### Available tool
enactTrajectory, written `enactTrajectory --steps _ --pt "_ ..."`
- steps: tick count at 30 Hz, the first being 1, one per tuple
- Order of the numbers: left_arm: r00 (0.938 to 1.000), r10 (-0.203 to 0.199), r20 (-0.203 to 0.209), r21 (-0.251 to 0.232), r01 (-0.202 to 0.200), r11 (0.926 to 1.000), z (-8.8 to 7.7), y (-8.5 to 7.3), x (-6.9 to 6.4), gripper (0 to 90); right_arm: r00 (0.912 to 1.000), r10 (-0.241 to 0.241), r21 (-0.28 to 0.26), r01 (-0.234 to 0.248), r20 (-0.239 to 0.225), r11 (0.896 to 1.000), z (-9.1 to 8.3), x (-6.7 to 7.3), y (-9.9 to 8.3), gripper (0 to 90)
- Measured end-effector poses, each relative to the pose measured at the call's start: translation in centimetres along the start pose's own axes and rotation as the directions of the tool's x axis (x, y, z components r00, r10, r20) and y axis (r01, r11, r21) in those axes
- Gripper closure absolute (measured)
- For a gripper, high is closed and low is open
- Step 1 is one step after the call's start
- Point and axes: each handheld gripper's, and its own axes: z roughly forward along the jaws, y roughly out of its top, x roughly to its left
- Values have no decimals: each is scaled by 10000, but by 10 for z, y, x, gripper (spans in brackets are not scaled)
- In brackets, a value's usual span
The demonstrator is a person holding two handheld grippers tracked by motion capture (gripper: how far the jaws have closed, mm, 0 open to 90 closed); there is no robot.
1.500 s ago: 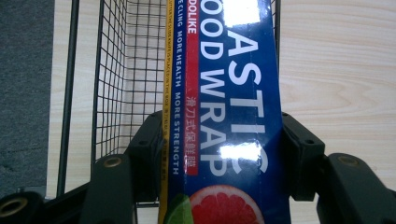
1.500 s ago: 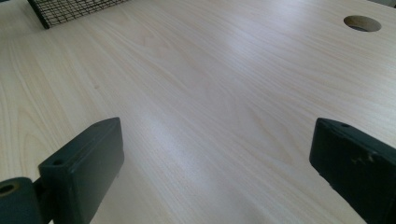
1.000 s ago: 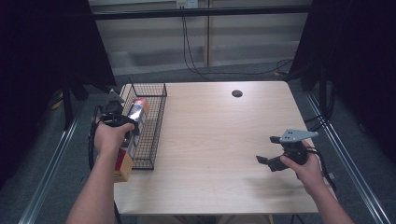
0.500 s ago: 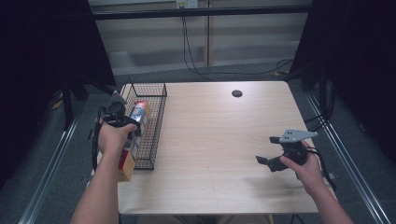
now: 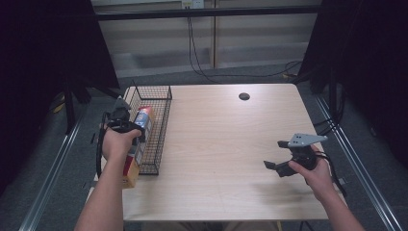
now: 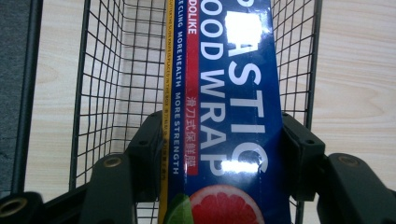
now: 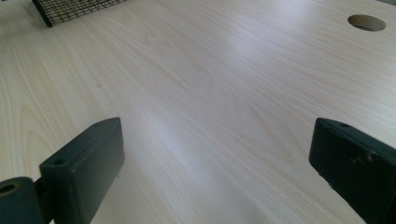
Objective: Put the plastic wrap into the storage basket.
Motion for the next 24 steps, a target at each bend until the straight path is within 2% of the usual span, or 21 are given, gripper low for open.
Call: enactTrajectory --steps 2,3,5,6,8,10,11,13,16,17,24 --pt "9999 -138 -28 -1 138 9999 1 0 -1 432 10000 -8 8 8 24 10000 0 0 0 31" --pt "10000 -17 -81 9 17 10000 2 0 0 431 10000 -6 -2 6 -1 10000 0 0 0 31" --pt "9998 -172 -45 31 173 9998 3 0 -1 431 10000 -12 7 12 9 10000 0 0 0 32" --pt "10000 -9 -84 113 10 9999 4 1 0 431 10000 -12 -1 12 -15 10000 0 0 0 31" --pt "9998 -165 -134 60 166 9998 5 1 -1 431 10000 -28 20 28 -15 10000 0 0 0 31" --pt "9997 87 -245 104 -85 9999 6 2 1 431 10000 -20 31 20 -36 10000 1 0 0 31" --pt "9999 24 -119 136 -22 9999 7 2 0 430 10000 -39 42 39 -26 10000 1 1 0 31" --pt "9998 -72 -162 102 73 9999 7 2 -1 430 10000 -44 48 44 -19 10000 1 1 0 31" --pt "9998 59 -186 118 -57 9999 8 3 -1 430 10000 -43 63 43 -35 10000 1 1 0 31" --pt "9999 -53 -151 73 54 10000 8 3 -2 430 10000 -44 63 44 -9 10000 1 1 0 31" --pt "9998 -27 -204 113 29 9999 10 4 -4 429 10000 -46 33 46 -21 10000 0 0 0 31"
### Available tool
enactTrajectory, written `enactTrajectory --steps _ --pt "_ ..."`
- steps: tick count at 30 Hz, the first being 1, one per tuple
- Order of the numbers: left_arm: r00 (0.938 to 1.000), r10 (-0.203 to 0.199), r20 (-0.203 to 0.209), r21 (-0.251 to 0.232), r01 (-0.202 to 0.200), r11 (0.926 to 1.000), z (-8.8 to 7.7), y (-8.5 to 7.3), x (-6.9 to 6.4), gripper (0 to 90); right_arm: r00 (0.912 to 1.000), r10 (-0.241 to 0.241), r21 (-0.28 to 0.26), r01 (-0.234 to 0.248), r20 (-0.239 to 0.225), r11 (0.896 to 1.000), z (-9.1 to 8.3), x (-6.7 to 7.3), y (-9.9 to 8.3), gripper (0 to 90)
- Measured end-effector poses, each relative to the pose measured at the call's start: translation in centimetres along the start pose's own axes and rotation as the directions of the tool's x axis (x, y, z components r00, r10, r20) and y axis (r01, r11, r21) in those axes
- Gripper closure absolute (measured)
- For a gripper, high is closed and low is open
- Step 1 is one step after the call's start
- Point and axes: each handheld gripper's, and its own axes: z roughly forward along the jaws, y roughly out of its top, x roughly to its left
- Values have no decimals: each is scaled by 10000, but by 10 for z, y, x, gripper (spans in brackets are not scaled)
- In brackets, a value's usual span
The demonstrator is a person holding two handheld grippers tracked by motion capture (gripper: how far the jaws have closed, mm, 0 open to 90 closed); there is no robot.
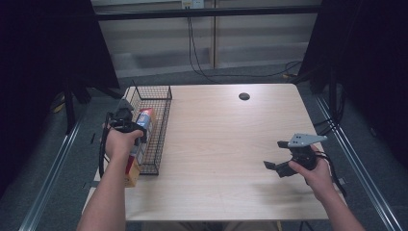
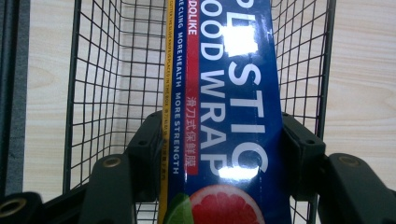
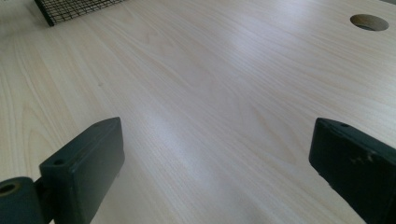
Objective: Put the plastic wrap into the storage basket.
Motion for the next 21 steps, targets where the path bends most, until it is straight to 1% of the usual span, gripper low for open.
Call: enactTrajectory --steps 1,2,4,5,8,10,13,16,20,21 --pt "10000 56 47 35 -56 10000 0 0 0 429 10000 -2 1 2 -11 10000 0 0 0 31" --pt "10000 51 36 64 -51 10000 1 0 0 428 10000 -1 3 1 -8 10000 0 0 0 32" --pt "9998 172 -20 125 -172 9998 1 1 0 428 10000 -3 21 3 -3 10000 0 0 0 31" --pt "10000 37 -14 145 -37 9999 2 1 -1 427 10000 5 25 -5 -11 10000 0 0 0 31" --pt "9999 94 -81 71 -94 9999 3 1 -2 426 10000 -4 12 4 -6 10000 0 0 0 31" --pt "9997 167 -153 112 -166 9998 4 2 -2 425 10000 1 -3 -1 -23 10000 0 0 0 31" --pt "9999 98 -107 143 -97 9999 4 2 -3 425 10000 -11 17 11 -25 10000 0 0 0 31" --pt "9999 138 -64 186 -137 9997 4 2 -3 424 10000 -13 13 13 -27 10000 0 0 0 31" --pt "10000 5 -67 218 -3 9998 5 3 -3 423 10000 -12 32 12 -11 10000 0 0 0 31" --pt "10000 63 -63 214 -62 9998 5 3 -3 423 10000 -12 31 12 -12 10000 0 0 0 31"
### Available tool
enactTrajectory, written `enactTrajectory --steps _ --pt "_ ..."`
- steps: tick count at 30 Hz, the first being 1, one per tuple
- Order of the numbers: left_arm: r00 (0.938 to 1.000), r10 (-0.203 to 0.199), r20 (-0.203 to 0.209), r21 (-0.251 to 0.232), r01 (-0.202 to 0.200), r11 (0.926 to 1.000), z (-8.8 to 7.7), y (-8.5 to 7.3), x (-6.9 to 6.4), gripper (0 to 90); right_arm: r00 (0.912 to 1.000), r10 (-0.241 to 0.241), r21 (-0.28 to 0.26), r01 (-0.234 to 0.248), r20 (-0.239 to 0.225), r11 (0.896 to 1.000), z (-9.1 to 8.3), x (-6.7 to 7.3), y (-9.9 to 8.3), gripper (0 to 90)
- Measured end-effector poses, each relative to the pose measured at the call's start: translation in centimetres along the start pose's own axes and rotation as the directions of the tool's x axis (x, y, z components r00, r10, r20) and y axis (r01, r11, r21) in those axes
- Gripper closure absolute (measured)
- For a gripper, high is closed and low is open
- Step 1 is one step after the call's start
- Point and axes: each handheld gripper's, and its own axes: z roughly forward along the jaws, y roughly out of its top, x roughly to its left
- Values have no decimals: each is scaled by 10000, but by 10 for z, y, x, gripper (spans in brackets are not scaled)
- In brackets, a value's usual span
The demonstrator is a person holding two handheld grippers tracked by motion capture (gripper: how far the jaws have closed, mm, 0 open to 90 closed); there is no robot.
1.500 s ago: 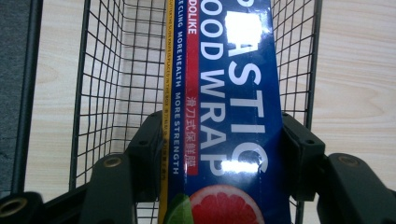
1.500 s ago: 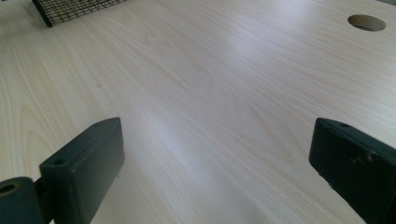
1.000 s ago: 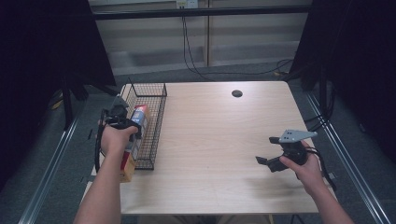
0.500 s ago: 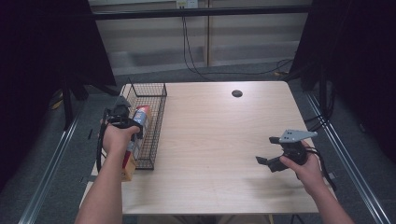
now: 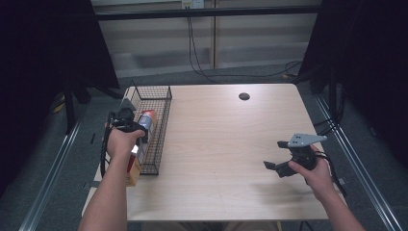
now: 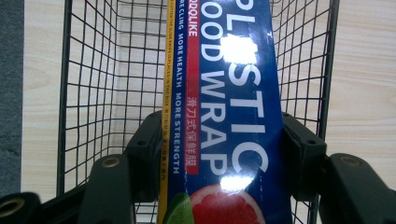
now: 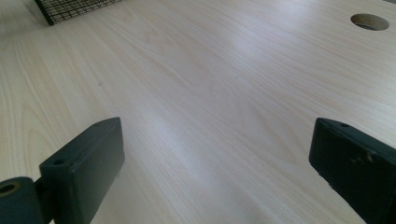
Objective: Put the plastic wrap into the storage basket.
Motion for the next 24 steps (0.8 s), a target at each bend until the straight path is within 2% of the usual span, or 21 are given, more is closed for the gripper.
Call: enactTrajectory --steps 14,16,17,20,23,24 --pt "10000 6 24 45 -7 10000 1 0 -1 413 10000 68 -3 -68 -28 10000 2 -1 1 31" --pt "9999 141 -51 67 -141 9999 1 0 -1 411 10000 75 -42 -75 -22 10000 2 -1 1 32" --pt "10000 38 -50 56 -38 10000 1 0 -2 410 10000 70 -33 -70 -16 10000 2 -1 1 32" --pt "9999 69 -74 69 -68 10000 1 0 -2 404 10000 56 -52 -56 -55 10000 1 -2 1 32" --pt "9999 18 132 88 -19 10000 0 0 -2 375 10000 66 -100 -66 -8 9999 2 -3 1 31" --pt "9997 -42 225 -67 43 10000 -2 0 -3 365 10000 74 -78 -74 -36 9999 2 -3 1 31"
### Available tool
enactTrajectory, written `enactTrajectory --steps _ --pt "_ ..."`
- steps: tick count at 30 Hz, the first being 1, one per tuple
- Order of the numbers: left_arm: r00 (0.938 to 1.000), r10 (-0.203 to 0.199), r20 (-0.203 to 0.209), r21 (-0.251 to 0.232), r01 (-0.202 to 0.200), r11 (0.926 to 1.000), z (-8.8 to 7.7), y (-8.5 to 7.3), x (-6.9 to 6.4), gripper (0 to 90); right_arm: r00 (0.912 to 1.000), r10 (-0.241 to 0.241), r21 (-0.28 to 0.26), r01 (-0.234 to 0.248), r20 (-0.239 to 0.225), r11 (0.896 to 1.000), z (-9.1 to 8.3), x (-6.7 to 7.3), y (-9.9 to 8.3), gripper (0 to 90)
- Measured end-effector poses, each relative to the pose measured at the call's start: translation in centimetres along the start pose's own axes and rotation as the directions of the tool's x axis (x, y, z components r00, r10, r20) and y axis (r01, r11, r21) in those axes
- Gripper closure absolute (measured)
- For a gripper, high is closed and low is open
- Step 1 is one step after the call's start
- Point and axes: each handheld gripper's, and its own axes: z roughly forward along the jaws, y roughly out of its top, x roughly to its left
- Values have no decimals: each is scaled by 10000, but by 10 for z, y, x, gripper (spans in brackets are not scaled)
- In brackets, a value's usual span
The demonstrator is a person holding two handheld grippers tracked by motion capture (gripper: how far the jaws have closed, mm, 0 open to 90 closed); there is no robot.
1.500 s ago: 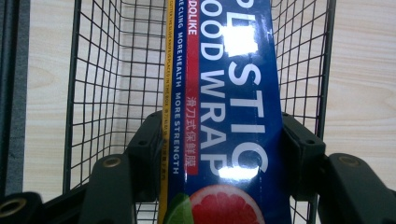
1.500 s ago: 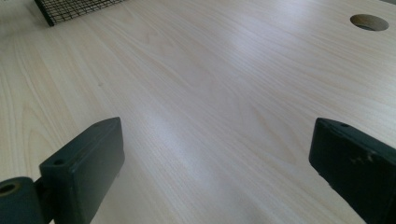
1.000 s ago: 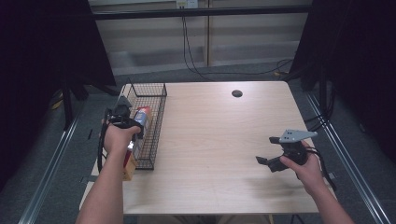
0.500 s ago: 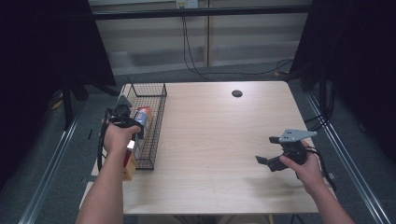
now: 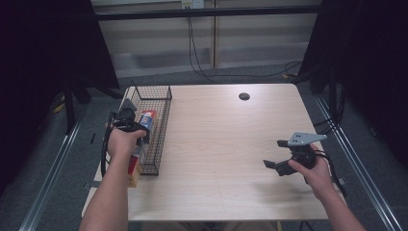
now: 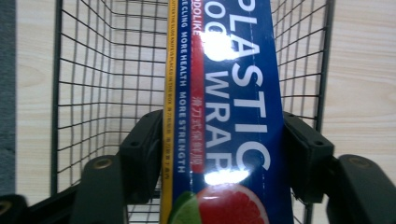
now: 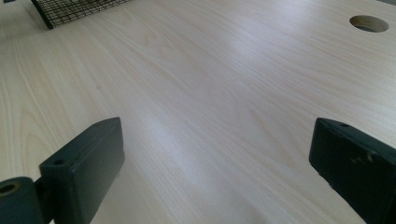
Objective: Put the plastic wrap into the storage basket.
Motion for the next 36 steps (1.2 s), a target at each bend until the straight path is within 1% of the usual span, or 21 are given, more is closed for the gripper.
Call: enactTrajectory --steps 2,3,5,7,9,10,12,13,14,15,16,20,21,22,23,24,25,27,31,34,36 --pt "10000 12 85 -135 -10 9999 -3 1 0 330 10000 -11 0 11 -9 10000 0 1 0 31" --pt "9998 90 153 -130 -88 9999 -4 1 0 314 10000 -14 22 14 -15 10000 0 1 0 31" --pt "9997 193 139 -221 -190 9996 -7 1 -1 299 10000 -46 21 46 -32 10000 -1 1 -1 31" --pt "9996 149 239 -386 -140 9992 -12 2 -2 285 10000 -36 -50 36 -3 10000 -3 1 0 31" --pt "9993 305 209 -393 -296 9988 -17 2 -2 267 10000 21 -89 -21 47 10000 -4 1 0 31" --pt "9992 266 300 -512 -250 9984 -19 2 -3 263 10000 39 -84 -39 42 10000 -4 1 0 32" --pt "9984 424 365 -568 -403 9976 -24 2 -5 258 10000 28 -91 -28 43 10000 -4 1 0 31" --pt "9978 471 469 -544 -446 9975 -28 2 -6 254 10000 70 -93 -70 39 9999 -4 1 0 31" --pt "9975 447 539 -611 -414 9973 -30 2 -8 249 10000 36 -72 -36 25 10000 -3 2 0 32" --pt "9969 559 553 -734 -518 9960 -33 3 -10 247 10000 28 -62 -28 21 10000 -3 2 0 32" --pt "9953 703 660 -748 -653 9951 -36 3 -11 245 10000 36 -61 -35 26 10000 -4 2 0 32" --pt "9908 979 936 -916 -894 9918 -41 1 -18 229 10000 52 -78 -51 36 10000 -4 2 0 32" --pt "9902 963 1011 -1015 -860 9911 -43 1 -19 227 10000 60 -80 -59 40 10000 -4 2 0 32" --pt "9879 1157 1030 -1061 -1047 9888 -44 1 -21 225 10000 63 -70 -62 56 10000 -4 2 0 32" --pt "9877 1140 1072 -1108 -1021 9886 -46 0 -23 224 10000 50 -60 -50 20 10000 -4 2 0 32" --pt "9861 1243 1103 -1200 -1110 9866 -46 0 -24 220 10000 24 -50 -24 8 10000 -4 2 0 32" --pt "9855 1211 1190 -1263 -1059 9863 -47 -1 -26 219 10000 24 -51 -24 7 10000 -4 2 0 32" --pt "9820 1397 1272 -1329 -1227 9835 -48 -1 -28 216 10000 17 -38 -17 13 10000 -4 3 0 32" --pt "9769 1580 1442 -1479 -1366 9795 -50 -3 -33 212 10000 20 -21 -20 -4 10000 -3 3 0 32" --pt "9717 1778 1554 -1513 -1544 9763 -50 -5 -38 207 10000 7 -9 -7 -2 10000 -3 3 -1 32" --pt "9671 1924 1664 -1575 -1665 9734 -49 -7 -42 200 10000 2 -5 -2 -27 10000 -3 3 -1 32"
